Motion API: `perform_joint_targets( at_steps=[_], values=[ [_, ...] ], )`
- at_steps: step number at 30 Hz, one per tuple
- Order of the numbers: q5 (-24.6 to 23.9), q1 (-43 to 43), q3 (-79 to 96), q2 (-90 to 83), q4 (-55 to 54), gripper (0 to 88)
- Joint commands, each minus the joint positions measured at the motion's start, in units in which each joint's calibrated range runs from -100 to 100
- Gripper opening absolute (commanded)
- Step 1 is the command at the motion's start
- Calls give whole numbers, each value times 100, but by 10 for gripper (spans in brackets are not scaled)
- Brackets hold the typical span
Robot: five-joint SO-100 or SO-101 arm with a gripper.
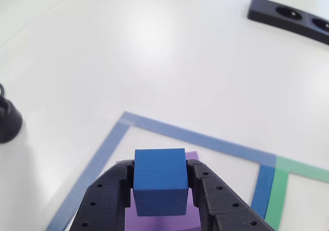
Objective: Tower of hanoi
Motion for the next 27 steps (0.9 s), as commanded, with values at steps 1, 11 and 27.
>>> perform_joint_targets(
  at_steps=[1, 11, 27],
  values=[
    [59, -89, -292, 218, -421, 40],
    [59, -89, -437, 779, -842, 41],
    [59, -35, -628, 1348, -1271, 173]
  ],
)
